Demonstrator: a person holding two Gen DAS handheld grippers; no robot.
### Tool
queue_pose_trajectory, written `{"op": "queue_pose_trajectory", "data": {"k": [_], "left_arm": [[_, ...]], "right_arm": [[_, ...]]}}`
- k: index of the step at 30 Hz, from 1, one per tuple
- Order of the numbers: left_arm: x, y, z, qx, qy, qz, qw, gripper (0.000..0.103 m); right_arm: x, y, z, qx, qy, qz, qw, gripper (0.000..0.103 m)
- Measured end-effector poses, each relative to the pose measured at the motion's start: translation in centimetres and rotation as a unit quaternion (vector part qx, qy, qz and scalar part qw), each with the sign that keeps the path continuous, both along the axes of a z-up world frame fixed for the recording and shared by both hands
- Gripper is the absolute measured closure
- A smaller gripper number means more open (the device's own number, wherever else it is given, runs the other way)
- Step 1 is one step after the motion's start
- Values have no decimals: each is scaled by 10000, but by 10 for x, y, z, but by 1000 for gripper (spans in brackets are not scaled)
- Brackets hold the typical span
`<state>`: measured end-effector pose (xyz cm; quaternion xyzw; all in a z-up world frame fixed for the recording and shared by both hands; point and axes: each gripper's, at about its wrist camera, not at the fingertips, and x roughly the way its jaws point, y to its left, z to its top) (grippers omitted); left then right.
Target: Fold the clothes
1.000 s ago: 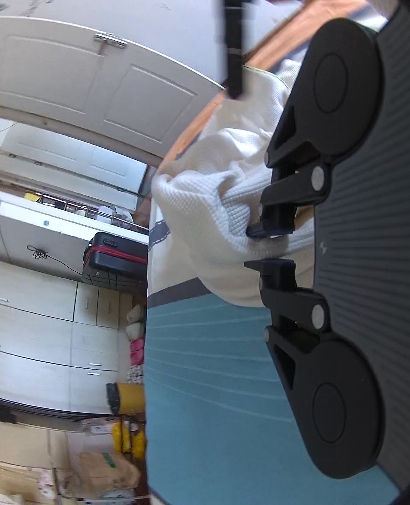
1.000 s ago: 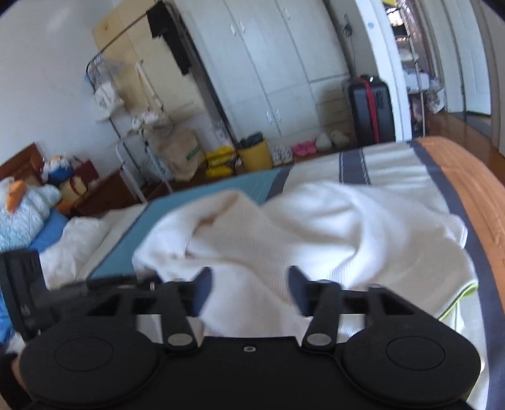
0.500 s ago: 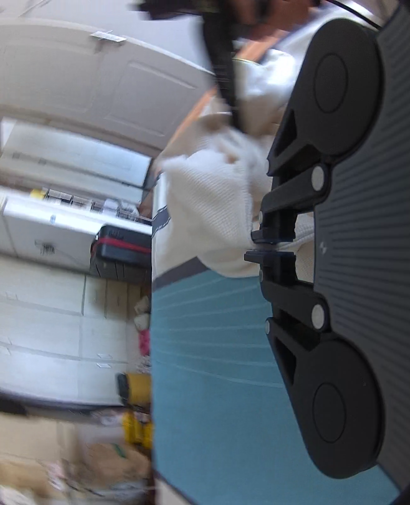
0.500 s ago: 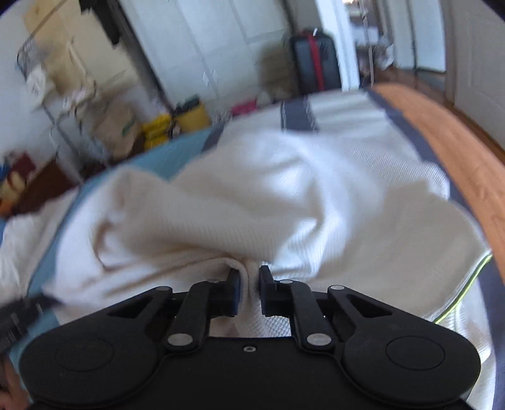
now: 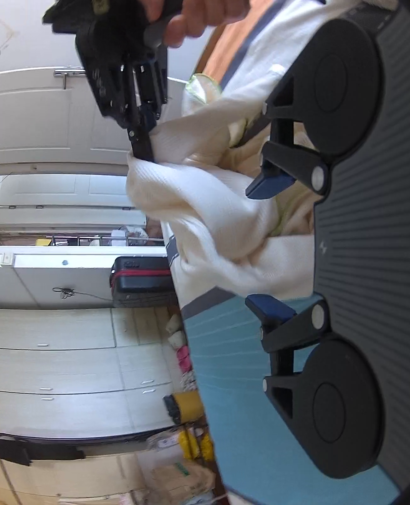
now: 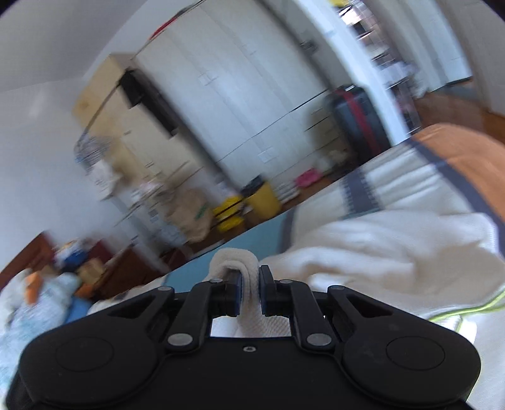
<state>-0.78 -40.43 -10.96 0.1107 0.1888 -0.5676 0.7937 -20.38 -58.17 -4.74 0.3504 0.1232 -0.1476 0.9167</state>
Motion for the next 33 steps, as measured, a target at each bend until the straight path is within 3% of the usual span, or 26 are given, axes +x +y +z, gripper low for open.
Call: {"op": "queue_pose_trajectory", "data": {"k": [3, 5, 6, 7, 8, 12, 14, 17, 20, 23, 27, 31, 33], "left_arm": [[11, -18, -13, 422, 33, 263, 9988, 37], [26, -33, -25, 1018, 198, 621, 9927, 55], [34, -37, -28, 1122, 388, 644, 9908, 81], [40, -35, -27, 1018, 593, 595, 9913, 98], [44, -29, -22, 845, 634, 651, 9923, 100], [52, -1, 6, 316, 105, 1250, 9916, 100], [63, 17, 23, 225, -191, 1867, 9820, 98], [75, 61, 53, -452, 91, 2403, 9696, 92], [61, 84, 68, -559, -243, 2460, 9674, 92], [54, 88, 66, 109, 72, 1770, 9841, 91], [32, 95, 53, 442, 200, 1132, 9924, 88], [0, 100, 65, 285, -423, 710, 9962, 71], [-11, 111, 78, -137, -379, 352, 9986, 65]], "right_arm": [[-6, 1, -9, -30, -150, 150, 9998, 89], [-5, -8, -18, 59, -32, -54, 10000, 89], [-5, -12, -21, 116, -39, -141, 9998, 89], [-4, -16, -24, 173, -59, -222, 9996, 89], [-3, -16, -25, 195, -78, -227, 9995, 89], [2, 3, -13, -179, 47, -244, 9995, 89], [-2, 18, -3, -522, 109, -333, 9980, 89], [-7, 41, 12, -998, 28, -282, 9946, 90], [4, 57, 19, -1398, 35, -185, 9900, 91], [14, 54, 14, -1181, 21, -300, 9925, 90], [18, 46, 8, -784, -74, -275, 9965, 90], [12, 53, 10, -510, -487, 187, 9973, 89], [9, 60, 14, -466, -742, 476, 9950, 89]]}}
